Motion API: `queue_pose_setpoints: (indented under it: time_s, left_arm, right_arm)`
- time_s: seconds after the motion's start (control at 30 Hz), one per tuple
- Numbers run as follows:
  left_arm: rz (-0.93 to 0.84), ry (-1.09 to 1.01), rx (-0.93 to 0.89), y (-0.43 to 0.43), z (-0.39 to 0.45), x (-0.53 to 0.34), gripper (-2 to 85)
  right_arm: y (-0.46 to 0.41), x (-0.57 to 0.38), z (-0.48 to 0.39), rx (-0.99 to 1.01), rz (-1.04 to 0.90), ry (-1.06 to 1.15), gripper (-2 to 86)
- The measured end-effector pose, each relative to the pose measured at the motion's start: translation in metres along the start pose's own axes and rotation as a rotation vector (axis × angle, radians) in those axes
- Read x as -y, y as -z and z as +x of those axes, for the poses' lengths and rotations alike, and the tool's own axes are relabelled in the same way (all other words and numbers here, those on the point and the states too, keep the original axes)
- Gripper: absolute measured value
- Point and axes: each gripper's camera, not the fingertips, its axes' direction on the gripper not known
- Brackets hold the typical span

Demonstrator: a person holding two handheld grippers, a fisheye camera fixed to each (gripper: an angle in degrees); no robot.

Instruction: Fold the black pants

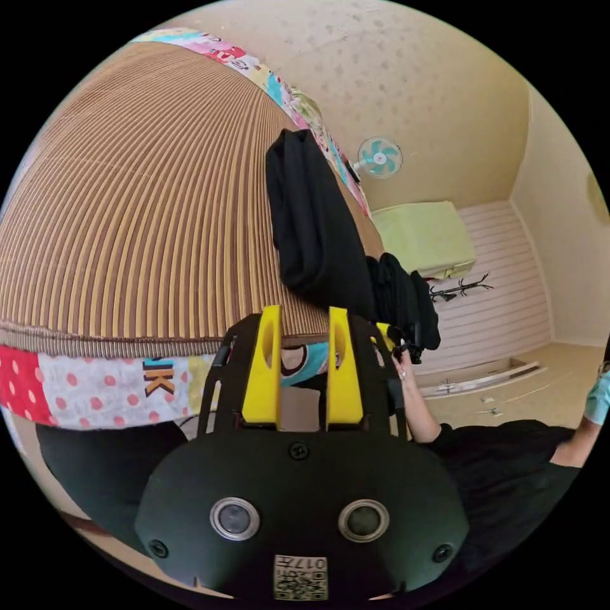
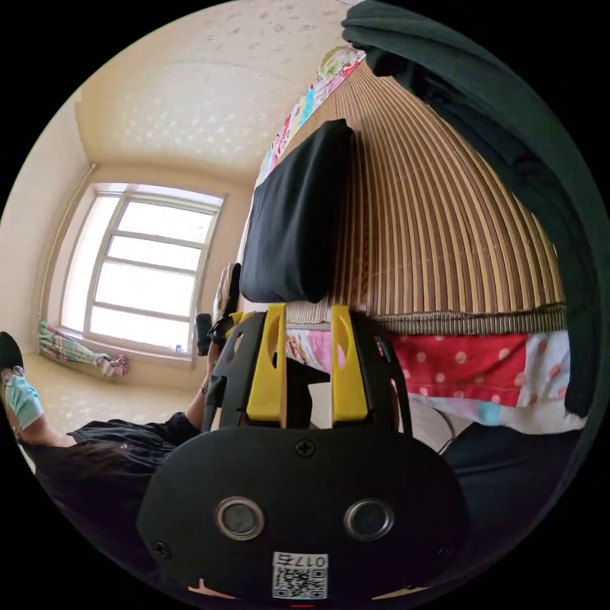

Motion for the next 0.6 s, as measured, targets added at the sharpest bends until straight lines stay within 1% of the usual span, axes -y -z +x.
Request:
queue_pose_setpoints:
  time_s: [0.07, 0.1, 0.13, 0.17, 0.23, 0.27, 0.3, 0.33, 0.37, 0.4, 0.47, 0.5, 0.6]
  left_arm:
    - [0.066, 0.022, -0.023, 0.023, -0.016, 0.056, 14.3]
    - [0.071, 0.014, -0.021, 0.025, -0.017, 0.072, 14.8]
    - [0.069, -0.013, -0.009, 0.026, -0.018, 0.106, 15.8]
    - [0.036, -0.030, 0.011, 0.019, -0.021, 0.140, 16.7]
    - [-0.039, -0.035, 0.044, -0.002, -0.029, 0.185, 18.6]
    - [-0.094, -0.029, 0.055, -0.019, -0.040, 0.208, 19.6]
    - [-0.126, -0.024, 0.048, -0.030, -0.047, 0.217, 20.1]
    - [-0.222, -0.001, 0.019, -0.054, -0.065, 0.230, 19.9]
    - [-0.279, -0.001, -0.027, -0.071, -0.081, 0.234, 18.9]
    - [-0.249, 0.003, -0.017, -0.068, -0.086, 0.233, 18.0]
    - [-0.164, -0.026, 0.014, -0.051, -0.095, 0.217, 16.6]
    - [-0.164, -0.036, 0.030, -0.048, -0.097, 0.212, 16.1]
    - [-0.230, -0.091, 0.051, -0.024, -0.104, 0.175, 13.9]
  right_arm:
    - [-0.001, 0.026, -0.016, -0.038, -0.009, 0.055, 16.2]
    - [-0.003, 0.047, -0.029, -0.067, -0.006, 0.102, 17.7]
    - [-0.003, 0.057, -0.035, -0.083, 0.007, 0.126, 18.4]
    - [-0.002, 0.077, -0.046, -0.124, 0.044, 0.166, 19.0]
    - [-0.005, 0.105, -0.051, -0.182, 0.093, 0.166, 19.6]
    - [-0.014, 0.123, -0.044, -0.190, 0.079, 0.135, 19.7]
    - [-0.031, 0.138, -0.028, -0.176, 0.010, 0.086, 19.6]
    - [-0.041, 0.143, -0.017, -0.164, -0.041, 0.046, 18.8]
    - [-0.050, 0.141, -0.005, -0.072, -0.037, 0.038, 17.2]
    - [-0.059, 0.135, 0.006, 0.028, -0.063, 0.013, 15.9]
    - [-0.064, 0.118, 0.015, 0.146, -0.086, -0.003, 14.6]
    - [-0.068, 0.102, 0.016, 0.192, -0.134, 0.009, 14.0]
    - [-0.068, 0.045, 0.005, 0.226, -0.243, 0.051, 12.3]
